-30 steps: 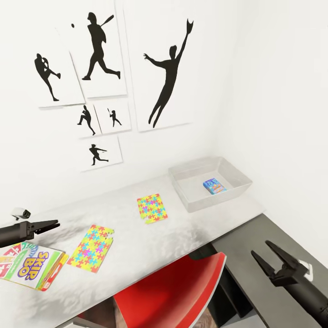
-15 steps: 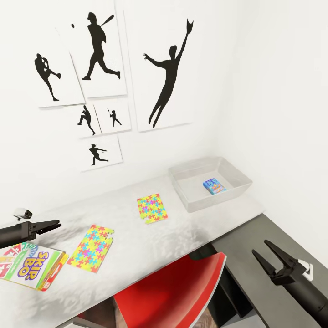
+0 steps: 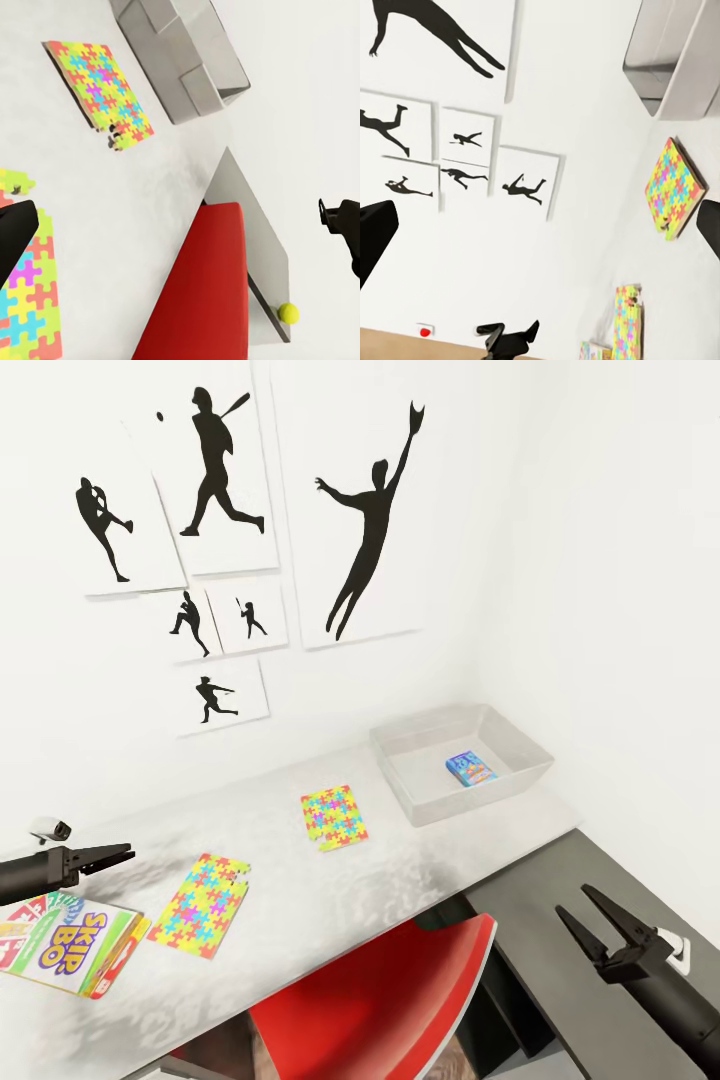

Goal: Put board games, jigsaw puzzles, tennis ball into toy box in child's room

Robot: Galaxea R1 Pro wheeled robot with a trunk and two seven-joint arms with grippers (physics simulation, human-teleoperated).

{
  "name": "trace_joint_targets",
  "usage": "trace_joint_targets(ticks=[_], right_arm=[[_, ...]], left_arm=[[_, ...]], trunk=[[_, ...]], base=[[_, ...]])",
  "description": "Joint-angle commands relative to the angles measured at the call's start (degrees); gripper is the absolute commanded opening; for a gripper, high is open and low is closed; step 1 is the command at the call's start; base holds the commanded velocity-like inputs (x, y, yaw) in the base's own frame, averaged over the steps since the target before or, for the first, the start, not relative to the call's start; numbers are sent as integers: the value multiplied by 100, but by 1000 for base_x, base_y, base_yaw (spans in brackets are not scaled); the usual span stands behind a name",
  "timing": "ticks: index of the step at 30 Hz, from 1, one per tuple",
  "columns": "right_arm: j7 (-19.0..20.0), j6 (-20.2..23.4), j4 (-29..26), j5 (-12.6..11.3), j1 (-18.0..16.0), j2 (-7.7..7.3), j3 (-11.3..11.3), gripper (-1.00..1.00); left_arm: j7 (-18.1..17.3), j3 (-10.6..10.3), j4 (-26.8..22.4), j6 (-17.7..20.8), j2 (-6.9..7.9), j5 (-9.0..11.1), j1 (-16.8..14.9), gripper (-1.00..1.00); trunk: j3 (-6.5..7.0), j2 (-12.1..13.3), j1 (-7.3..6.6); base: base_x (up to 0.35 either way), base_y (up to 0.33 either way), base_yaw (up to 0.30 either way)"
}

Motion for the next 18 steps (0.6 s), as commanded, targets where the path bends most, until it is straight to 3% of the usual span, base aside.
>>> trace_joint_targets(ticks=[1, 18], right_arm=[[10, 26, -2, -4, -2, 1, -6, 100], [12, 12, -2, -4, -2, 36, 5, 100]], left_arm=[[-22, -1, 0, 61, 0, -1, -4, 100], [-22, -9, 0, 60, -7, -1, -4, 100]], trunk=[[-9, -10, 3], [-5, -10, 3]], base=[[0, 0, 0], [0, 0, -1]])
